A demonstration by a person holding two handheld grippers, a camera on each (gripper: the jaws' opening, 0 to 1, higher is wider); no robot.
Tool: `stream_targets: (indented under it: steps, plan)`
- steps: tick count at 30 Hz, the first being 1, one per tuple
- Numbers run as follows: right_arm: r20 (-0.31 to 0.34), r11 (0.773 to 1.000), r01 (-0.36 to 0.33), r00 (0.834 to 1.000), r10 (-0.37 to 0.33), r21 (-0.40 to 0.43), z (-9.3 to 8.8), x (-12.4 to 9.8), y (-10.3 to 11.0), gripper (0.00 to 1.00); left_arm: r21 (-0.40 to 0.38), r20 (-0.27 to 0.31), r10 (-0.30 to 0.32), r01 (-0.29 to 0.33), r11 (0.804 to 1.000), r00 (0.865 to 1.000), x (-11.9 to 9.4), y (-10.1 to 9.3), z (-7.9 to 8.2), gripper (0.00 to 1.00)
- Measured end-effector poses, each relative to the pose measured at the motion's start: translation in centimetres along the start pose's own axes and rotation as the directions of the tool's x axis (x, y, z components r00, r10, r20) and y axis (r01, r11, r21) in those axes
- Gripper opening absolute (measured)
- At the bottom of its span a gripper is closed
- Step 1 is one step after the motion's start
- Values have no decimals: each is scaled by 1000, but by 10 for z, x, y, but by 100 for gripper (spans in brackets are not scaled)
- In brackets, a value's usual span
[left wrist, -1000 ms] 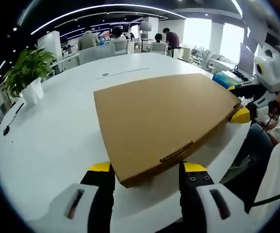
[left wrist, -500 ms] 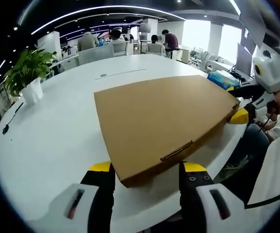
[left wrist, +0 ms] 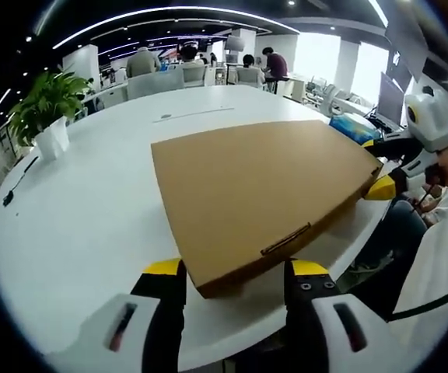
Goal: Operate the shoe box by opening the lid, removing the specified soft item, and placing it in the target area until the item is outside and the box remains undamaged.
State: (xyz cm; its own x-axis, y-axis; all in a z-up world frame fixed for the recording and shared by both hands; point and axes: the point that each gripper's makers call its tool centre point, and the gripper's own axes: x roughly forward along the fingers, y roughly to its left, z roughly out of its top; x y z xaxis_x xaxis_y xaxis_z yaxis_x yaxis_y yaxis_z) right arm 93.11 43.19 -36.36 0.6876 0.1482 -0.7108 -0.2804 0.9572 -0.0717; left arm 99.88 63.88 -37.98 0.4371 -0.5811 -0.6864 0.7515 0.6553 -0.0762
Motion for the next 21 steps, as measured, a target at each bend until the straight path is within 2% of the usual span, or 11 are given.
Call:
stream_targets:
  steps: [9,17,21]
  plan:
    - [-7,1000,7,1000,-7,11,-1,-3,2,68,8,0,3,-3,1000,1000,0,1,-2,51]
    - [12,1000,-5,1000,5,28,-1,-4,2,70,19,-11,6,-6,1000,1000,-1,-1,-7,52]
    - [14,1000,-3,1000,2,19,-2,-4,1,70,-53,-10,-15,15,998,1000,-3,-4,-6,54]
